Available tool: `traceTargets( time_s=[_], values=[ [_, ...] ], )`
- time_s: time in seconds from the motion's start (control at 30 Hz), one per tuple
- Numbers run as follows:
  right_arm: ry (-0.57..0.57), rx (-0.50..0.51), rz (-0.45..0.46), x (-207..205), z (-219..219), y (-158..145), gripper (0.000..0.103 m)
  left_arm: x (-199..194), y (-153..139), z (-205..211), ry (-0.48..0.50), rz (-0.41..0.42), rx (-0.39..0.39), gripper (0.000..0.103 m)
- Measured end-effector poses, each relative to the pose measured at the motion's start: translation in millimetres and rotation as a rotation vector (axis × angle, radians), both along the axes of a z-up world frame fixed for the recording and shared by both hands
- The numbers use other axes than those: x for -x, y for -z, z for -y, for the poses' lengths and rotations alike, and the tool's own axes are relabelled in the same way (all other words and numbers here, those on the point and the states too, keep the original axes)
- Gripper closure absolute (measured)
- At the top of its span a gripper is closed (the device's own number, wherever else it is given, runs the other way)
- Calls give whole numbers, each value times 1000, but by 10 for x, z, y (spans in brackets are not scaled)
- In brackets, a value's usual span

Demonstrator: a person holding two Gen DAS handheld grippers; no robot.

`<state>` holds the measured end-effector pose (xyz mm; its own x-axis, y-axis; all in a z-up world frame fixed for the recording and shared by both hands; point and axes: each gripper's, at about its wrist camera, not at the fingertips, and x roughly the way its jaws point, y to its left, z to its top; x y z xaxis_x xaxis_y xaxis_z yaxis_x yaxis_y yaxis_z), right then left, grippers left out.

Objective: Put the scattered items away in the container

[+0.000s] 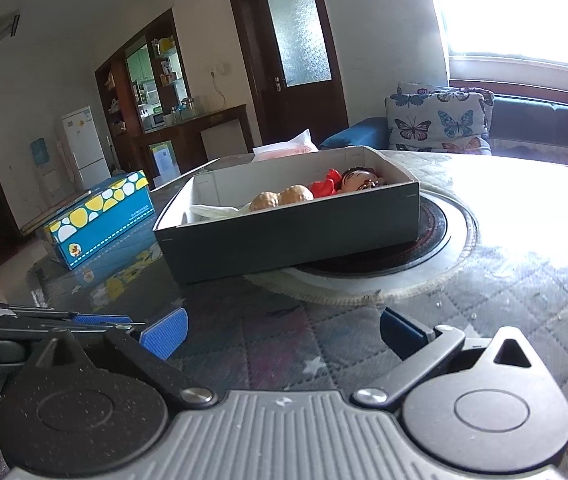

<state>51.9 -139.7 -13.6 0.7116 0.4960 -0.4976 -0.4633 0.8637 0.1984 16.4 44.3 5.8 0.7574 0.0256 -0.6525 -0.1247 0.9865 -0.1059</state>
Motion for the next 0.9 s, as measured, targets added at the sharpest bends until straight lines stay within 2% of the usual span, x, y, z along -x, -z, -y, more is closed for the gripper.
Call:
traceTargets(
  time_s=[0.53,0.9],
  values=[
    [-3,-23,57,373,60,-104,0,330,-19,-38,-47,34,-25,64],
    [31,-4,131,714,118,-292,0,518,-79,64,-6,51,-19,64]
  ],
)
